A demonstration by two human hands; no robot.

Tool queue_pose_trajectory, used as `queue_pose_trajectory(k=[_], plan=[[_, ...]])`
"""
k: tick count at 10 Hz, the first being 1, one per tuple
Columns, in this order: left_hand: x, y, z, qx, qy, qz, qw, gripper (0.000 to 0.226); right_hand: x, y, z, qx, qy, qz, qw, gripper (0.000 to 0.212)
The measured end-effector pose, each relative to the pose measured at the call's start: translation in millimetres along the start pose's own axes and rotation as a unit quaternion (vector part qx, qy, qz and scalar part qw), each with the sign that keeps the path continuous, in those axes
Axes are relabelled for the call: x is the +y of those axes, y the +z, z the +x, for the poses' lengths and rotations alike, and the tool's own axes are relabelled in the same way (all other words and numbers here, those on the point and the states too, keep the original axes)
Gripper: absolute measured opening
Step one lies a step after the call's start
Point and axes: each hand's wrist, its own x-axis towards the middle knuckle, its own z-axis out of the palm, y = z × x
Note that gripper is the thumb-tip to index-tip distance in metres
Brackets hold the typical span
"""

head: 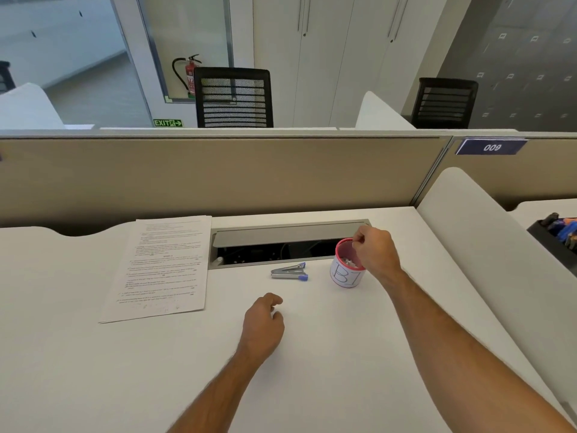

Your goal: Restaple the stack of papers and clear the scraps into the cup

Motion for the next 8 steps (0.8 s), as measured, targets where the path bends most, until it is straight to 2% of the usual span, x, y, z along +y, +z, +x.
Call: queue_pose_trajectory(k=[2, 5, 7, 8], plan=[[-2.4, -6.3, -6.9, 0.008, 0.001, -0.002, 1.000, 0.031, -14.1, -9.0, -13.6, 0.011, -0.008, 0.018, 1.000, 0.014], [-6.5, -38.6, -49.5, 0.040, 0.023, -0.006, 0.999, 0.031, -60.6, -3.2, -84.6, -0.016, -0.068, 0.056, 0.996, 0.012], [-13.3, -63.1, -75.7, 0.049, 0.044, -0.006, 0.998, 0.032, -75.9, 7.5, -128.9, -0.043, -0.068, 0.065, 0.995, 0.013], [-21.2, -74.0, -85.4, 0.059, 0.047, -0.006, 0.997, 0.033, -82.0, 19.4, -148.8, -0.067, -0.064, 0.052, 0.994, 0.006]])
